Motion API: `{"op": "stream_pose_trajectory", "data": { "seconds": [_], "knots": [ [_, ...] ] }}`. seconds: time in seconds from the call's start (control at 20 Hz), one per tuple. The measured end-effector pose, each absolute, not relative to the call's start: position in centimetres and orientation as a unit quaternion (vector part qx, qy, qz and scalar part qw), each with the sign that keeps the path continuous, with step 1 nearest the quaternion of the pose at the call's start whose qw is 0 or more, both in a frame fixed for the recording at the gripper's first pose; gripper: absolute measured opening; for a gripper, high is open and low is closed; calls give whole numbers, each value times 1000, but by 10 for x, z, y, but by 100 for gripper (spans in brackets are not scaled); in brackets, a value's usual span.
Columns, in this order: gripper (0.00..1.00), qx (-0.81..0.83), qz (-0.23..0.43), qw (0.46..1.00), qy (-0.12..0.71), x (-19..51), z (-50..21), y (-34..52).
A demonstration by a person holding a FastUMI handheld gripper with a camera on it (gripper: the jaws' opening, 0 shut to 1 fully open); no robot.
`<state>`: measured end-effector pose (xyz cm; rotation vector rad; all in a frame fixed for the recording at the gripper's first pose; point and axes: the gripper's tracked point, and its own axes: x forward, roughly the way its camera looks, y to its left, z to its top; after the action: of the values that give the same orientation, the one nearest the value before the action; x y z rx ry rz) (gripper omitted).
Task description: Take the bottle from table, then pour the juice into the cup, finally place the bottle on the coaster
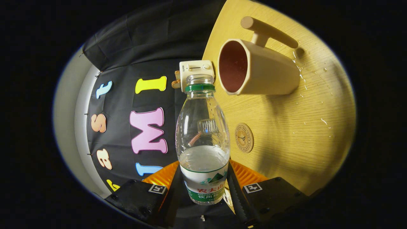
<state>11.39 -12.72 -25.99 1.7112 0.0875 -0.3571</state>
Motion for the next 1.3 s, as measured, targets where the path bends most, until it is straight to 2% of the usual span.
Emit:
{"op": "stream_pose_trajectory", "data": {
  "seconds": [1.3],
  "knots": [
    [73, 797, -156, 584, 20, 120, -251, -128]
  ]
}}
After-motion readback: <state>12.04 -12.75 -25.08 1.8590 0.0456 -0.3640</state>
